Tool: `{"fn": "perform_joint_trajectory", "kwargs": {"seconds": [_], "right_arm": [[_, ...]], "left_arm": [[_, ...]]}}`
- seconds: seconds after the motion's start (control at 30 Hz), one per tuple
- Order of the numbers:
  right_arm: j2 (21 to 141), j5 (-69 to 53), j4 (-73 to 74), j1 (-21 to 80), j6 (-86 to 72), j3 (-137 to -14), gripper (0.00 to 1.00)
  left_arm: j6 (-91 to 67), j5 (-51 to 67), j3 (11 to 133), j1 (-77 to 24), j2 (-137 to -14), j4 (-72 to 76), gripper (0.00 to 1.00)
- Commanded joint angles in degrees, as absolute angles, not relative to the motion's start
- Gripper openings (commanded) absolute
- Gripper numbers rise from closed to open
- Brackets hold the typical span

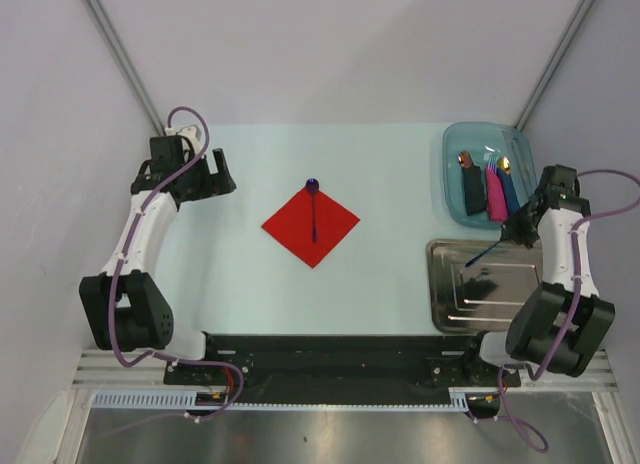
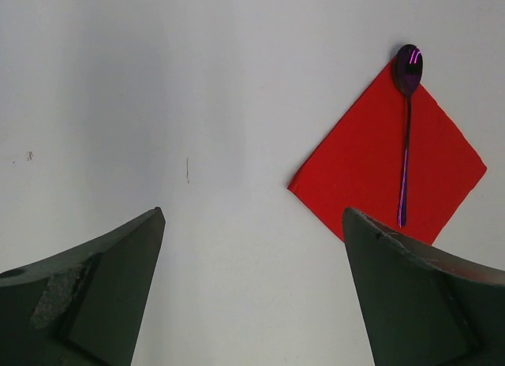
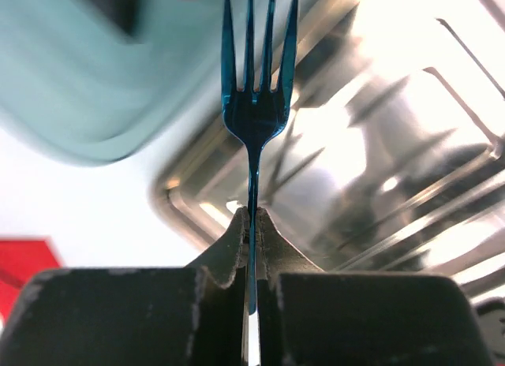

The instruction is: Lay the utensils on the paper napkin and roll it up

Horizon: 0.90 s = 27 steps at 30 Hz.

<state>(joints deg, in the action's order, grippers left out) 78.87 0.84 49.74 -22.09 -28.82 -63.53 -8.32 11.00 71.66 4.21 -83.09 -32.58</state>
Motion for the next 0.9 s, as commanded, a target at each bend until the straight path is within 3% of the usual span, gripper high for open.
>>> {"fn": "perform_joint_trajectory", "kwargs": {"seconds": [0.0,0.17,0.33,0.67,0.87], "right_arm": [[76.1,-2.5,47.7,-12.6,-28.4,-69.9,0.00],[79.9,-0.4,38.9,3.8,-27.8,-77.1,0.00],[94.6,-0.1,32.5,17.2,-25.1,-90.6,0.00],[125.6,-1.7,33.4,28.8,-24.9,-122.3,0.00],[135.9,-3.9,33.0,31.3,-26.0,-128.8,0.00]], "left_arm": [[-9.7,12.8,71.5,4.6,-80.8,-30.1,1.00],[-8.5,12.3,71.4,4.5,-80.3,-29.6,1.00],[-8.4,12.3,68.6,4.5,-78.1,-28.0,1.00],[-10.1,11.2,64.8,4.5,-77.3,-25.2,1.00],[-9.3,9.9,64.0,4.5,-77.4,-25.0,1.00]]}}
